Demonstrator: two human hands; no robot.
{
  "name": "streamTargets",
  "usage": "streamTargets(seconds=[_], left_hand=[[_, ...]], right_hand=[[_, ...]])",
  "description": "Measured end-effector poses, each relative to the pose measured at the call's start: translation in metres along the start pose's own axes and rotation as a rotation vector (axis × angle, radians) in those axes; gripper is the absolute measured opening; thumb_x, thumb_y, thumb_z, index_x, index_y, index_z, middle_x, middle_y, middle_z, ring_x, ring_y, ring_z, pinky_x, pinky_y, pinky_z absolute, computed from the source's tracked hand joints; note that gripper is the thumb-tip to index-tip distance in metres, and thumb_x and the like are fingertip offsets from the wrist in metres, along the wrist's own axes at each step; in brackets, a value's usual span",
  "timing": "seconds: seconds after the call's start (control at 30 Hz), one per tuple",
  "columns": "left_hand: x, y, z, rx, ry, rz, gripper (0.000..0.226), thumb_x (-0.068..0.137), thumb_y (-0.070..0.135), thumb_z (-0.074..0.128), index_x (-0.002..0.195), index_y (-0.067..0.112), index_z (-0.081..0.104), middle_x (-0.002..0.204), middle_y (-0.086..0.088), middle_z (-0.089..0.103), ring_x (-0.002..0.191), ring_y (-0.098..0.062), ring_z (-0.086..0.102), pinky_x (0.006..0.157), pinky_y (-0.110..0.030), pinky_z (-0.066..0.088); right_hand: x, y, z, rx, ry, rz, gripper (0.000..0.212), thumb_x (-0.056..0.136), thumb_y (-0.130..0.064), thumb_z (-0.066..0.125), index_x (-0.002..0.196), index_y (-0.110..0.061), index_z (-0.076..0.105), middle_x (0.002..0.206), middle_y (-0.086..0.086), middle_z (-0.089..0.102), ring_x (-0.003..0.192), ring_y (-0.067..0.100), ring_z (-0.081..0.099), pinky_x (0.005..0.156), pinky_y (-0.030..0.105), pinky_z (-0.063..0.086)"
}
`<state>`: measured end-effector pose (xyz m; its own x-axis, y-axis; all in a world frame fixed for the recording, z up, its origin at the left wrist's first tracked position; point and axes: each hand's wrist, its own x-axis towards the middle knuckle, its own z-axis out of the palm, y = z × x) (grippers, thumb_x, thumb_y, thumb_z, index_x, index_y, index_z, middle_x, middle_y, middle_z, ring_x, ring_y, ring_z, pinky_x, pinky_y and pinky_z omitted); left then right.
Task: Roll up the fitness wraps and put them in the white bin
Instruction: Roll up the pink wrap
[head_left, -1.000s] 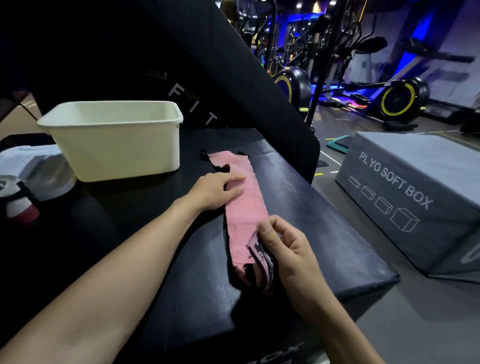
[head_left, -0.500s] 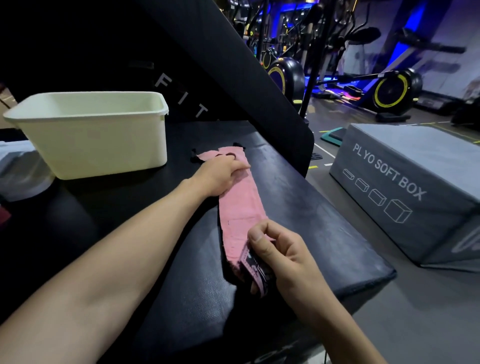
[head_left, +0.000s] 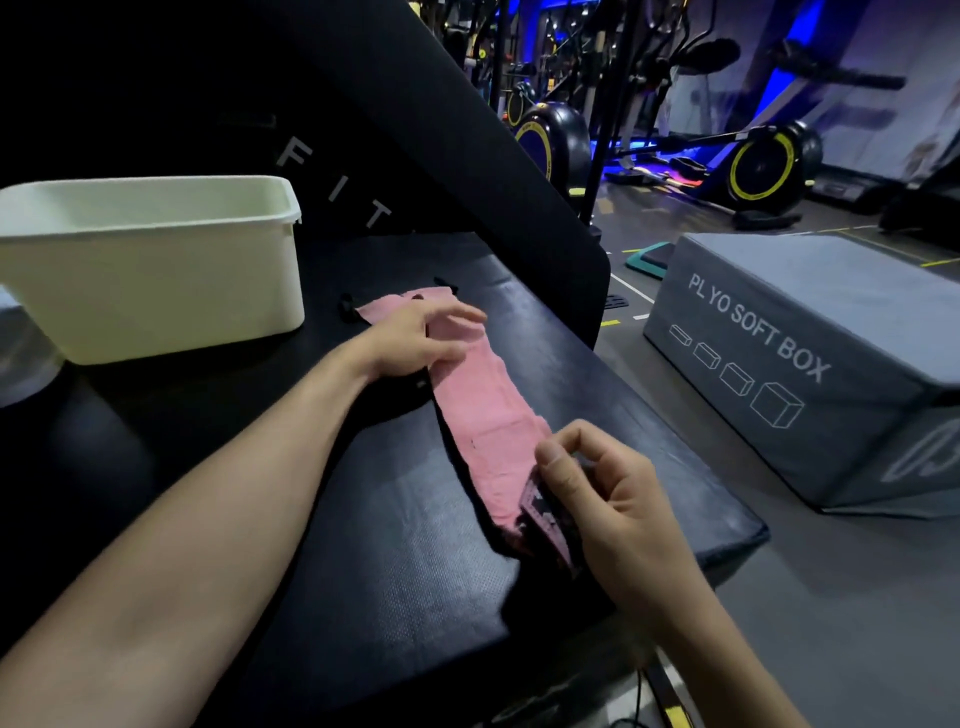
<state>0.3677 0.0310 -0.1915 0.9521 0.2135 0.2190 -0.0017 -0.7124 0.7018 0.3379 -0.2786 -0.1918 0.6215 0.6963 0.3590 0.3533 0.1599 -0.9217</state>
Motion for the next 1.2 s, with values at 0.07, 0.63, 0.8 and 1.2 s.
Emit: streamTargets(seconds=[0.07,0.63,0.8,1.2], left_hand=[[0.000,0.000,0.002,0.114,0.049,0.064,0.031,0.087,0.009,0.079,0.113,0.024,0.074,0.112,0.018,0.069,0.106,0.005,0.064,0.101,-0.020,0.048],[-0.005,0.019,0.004,0.009,0.052,-0.106,0.043,0.094,0.038,0.073,0.133,0.029,0.059,0.125,0.023,0.057,0.122,0.002,0.050,0.106,-0.017,0.037],[-0.010,0.011,-0.007,0.104,-0.041,-0.087,0.059,0.081,0.020,0.081,0.133,0.033,0.057,0.134,0.020,0.055,0.132,-0.006,0.049,0.113,-0.026,0.036],[-0.018,0.004,-0.005,0.062,0.026,-0.145,0.098,0.092,0.033,0.076,0.163,0.036,0.008,0.166,0.000,0.030,0.148,-0.015,0.036,0.121,-0.026,0.025]], right_hand=[[0.002,0.003,-0.013,-0.141,0.041,-0.026,0.036,0.098,-0.046,0.060,0.078,-0.017,0.055,0.058,-0.003,0.046,0.053,0.007,0.039,0.052,0.020,0.030],[-0.001,0.002,-0.034,-0.360,0.085,-0.013,0.036,0.094,-0.048,0.056,0.077,-0.016,0.059,0.065,0.005,0.060,0.057,0.011,0.051,0.055,0.031,0.041],[0.000,0.003,-0.033,-0.343,0.103,0.004,0.038,0.093,-0.050,0.054,0.076,-0.016,0.059,0.061,-0.006,0.057,0.057,0.005,0.050,0.056,0.023,0.039],[0.003,0.007,-0.033,-0.352,0.112,0.016,0.037,0.094,-0.048,0.056,0.075,-0.016,0.057,0.060,-0.007,0.055,0.056,0.004,0.047,0.055,0.023,0.037]])
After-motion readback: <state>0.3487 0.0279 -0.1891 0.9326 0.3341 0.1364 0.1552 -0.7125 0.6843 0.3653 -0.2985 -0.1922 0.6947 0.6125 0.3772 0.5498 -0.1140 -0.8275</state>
